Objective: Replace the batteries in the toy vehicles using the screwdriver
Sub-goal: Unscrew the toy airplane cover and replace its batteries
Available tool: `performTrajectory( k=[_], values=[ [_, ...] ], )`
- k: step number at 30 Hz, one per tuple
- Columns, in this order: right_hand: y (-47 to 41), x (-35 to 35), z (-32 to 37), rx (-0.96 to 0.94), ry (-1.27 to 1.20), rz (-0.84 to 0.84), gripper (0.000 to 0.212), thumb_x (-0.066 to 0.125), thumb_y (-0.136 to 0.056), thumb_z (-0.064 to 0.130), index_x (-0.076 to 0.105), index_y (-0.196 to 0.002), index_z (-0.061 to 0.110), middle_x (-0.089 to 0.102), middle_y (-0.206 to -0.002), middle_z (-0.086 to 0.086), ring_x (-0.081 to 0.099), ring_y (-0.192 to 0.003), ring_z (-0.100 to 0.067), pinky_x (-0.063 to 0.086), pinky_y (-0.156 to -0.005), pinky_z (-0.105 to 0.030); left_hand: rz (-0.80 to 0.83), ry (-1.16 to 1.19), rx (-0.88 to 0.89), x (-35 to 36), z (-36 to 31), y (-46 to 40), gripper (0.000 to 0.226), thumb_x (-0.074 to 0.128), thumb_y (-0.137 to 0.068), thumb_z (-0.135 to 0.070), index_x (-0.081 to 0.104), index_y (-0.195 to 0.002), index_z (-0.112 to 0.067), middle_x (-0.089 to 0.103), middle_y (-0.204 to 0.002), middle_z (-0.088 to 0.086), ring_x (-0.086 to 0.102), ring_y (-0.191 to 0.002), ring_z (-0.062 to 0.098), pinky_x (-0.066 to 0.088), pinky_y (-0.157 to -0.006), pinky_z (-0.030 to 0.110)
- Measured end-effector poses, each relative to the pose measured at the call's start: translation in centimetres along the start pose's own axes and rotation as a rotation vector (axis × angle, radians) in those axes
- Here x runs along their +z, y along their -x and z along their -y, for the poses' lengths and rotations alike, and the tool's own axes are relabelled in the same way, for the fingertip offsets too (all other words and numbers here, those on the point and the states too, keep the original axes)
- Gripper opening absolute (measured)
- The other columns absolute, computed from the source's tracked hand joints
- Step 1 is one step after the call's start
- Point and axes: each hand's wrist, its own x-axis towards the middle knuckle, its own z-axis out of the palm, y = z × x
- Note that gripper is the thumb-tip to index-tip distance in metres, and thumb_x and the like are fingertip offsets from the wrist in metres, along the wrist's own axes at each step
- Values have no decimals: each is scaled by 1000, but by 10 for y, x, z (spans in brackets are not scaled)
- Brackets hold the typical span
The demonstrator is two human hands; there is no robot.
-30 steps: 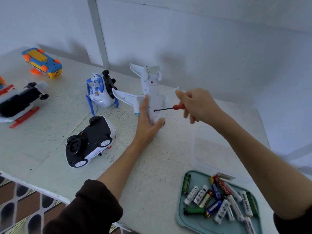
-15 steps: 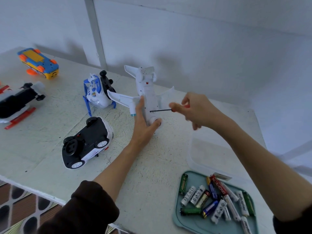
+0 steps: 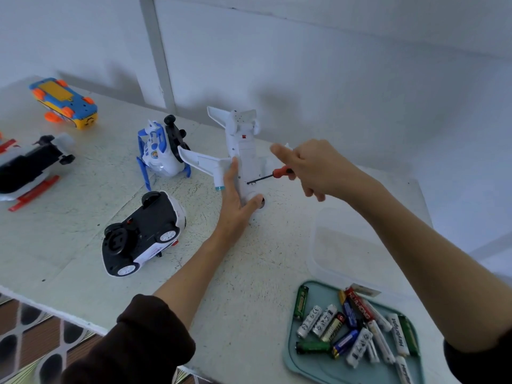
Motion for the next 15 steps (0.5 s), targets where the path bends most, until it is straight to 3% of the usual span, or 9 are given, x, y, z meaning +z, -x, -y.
performTrajectory(
  k=[3,6,9,11,12,15],
  values=[
    [-3,2,-1,-121,-26,-118,29,54,-90,22,60,-78,-4,61,-58,-3,49,-39,-7,37,-43,-12,15,12,-6,1,-2,0,77,63,-79,-34,16,-138,-53,16,-156,-3,34,-137,30,39,-105,55],
    [-1,4,-1,-245,-102,-138,4,63,-80,6,61,-78,2,53,-65,8,47,-57,-3,38,-55,-13,13,29,-4,2,-4,2,78,62,-78,-33,15,-139,-46,17,-156,-2,33,-139,21,37,-109,49],
    [-2,1,-4,-136,-95,-74,22,62,-86,26,56,-84,6,58,-66,3,54,-52,-7,39,-56,-23,15,41,-7,2,-5,2,80,63,-78,-34,14,-140,-42,16,-156,0,33,-138,24,40,-108,45],
    [-3,-1,-6,-16,45,10,51,43,-92,48,58,-80,1,64,-61,-7,55,-37,-11,39,-50,-22,17,46,-5,2,-5,2,79,63,-78,-36,15,-140,-44,17,-155,-1,34,-137,26,42,-106,46],
    [-5,-1,-7,5,103,31,58,36,-94,49,59,-78,-1,64,-59,-10,52,-33,-10,40,-48,-20,16,42,-3,2,-4,2,78,63,-77,-37,16,-139,-46,17,-155,-2,34,-137,25,41,-106,48],
    [-6,3,-14,-59,32,-61,33,50,-94,26,58,-79,-2,62,-63,-11,46,-38,-10,37,-43,-14,7,25,-12,1,-2,1,77,63,-77,-36,16,-137,-52,14,-157,1,30,-139,28,36,-108,54]
  ],
)
